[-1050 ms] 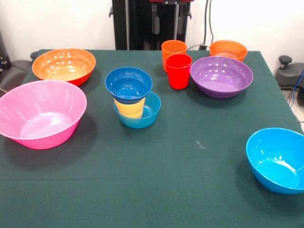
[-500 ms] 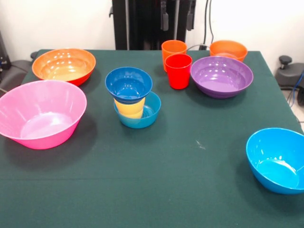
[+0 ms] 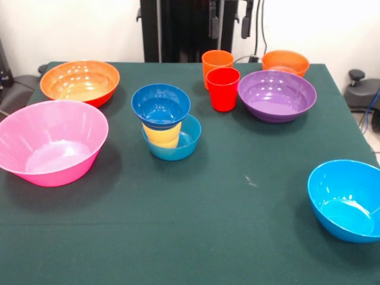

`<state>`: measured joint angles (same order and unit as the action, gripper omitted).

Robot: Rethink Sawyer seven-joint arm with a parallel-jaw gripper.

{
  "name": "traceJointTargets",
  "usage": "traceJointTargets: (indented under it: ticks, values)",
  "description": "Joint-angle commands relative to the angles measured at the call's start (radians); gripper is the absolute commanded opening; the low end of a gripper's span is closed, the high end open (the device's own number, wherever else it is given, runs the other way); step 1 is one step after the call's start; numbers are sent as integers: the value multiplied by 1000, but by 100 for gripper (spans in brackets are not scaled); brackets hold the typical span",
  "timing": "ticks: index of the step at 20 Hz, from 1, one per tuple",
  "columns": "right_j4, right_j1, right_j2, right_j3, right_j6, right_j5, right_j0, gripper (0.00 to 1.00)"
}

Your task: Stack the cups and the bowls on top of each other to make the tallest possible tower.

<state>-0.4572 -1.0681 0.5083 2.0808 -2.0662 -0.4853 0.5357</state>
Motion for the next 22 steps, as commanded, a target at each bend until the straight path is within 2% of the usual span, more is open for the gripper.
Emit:
traceJointTargets:
  ticks: [1,22]
  values:
    - [16,51,-51,-46,-104,6,-38,100]
    - [55,57,-83,-81,-76,-8,-76,100]
